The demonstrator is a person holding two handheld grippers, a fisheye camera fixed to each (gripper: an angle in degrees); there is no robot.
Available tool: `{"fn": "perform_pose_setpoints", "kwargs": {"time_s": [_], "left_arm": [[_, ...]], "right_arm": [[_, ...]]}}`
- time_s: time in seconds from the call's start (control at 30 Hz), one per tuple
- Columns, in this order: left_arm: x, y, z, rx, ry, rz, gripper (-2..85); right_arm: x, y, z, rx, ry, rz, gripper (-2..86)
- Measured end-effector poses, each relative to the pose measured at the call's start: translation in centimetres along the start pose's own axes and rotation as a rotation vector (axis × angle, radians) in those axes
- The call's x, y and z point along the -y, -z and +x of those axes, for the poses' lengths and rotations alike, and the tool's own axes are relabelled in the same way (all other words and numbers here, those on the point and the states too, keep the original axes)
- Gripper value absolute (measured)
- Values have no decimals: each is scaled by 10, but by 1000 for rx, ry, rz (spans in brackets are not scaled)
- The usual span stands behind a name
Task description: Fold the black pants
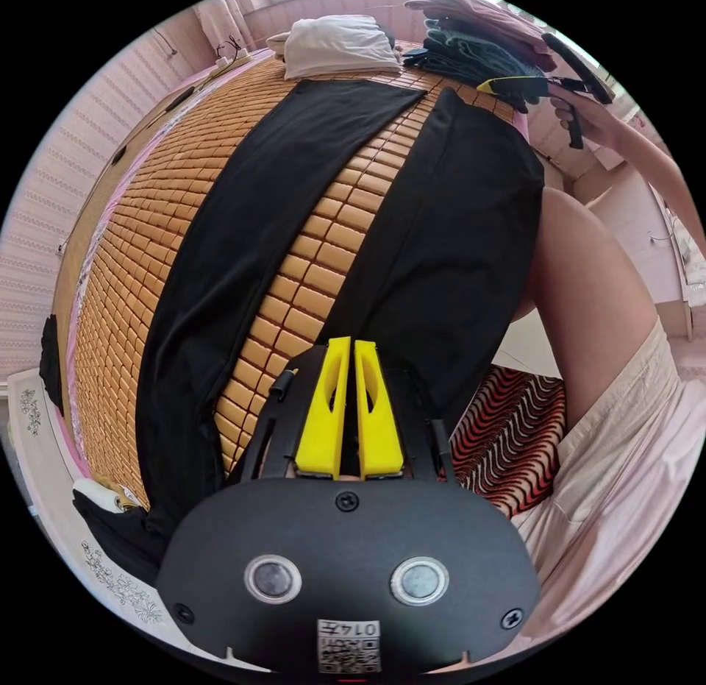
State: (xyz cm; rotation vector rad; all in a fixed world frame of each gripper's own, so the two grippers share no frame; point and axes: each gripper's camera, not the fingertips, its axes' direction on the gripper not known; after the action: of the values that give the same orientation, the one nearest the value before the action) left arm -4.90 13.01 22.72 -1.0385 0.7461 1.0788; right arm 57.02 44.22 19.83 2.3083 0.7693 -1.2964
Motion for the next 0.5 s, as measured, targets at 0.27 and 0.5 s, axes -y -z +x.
{"fn": "perform_pose_setpoints", "kwargs": {"time_s": [0.27, 0.5], "left_arm": [[-1, 18, 11, 2, 32, 31, -6], [-14, 31, 23, 16, -12, 87, -5]], "right_arm": [[15, -38, -20, -103, 71, -143, 17], [-29, 25, -27, -49, 100, 33, -4]]}}
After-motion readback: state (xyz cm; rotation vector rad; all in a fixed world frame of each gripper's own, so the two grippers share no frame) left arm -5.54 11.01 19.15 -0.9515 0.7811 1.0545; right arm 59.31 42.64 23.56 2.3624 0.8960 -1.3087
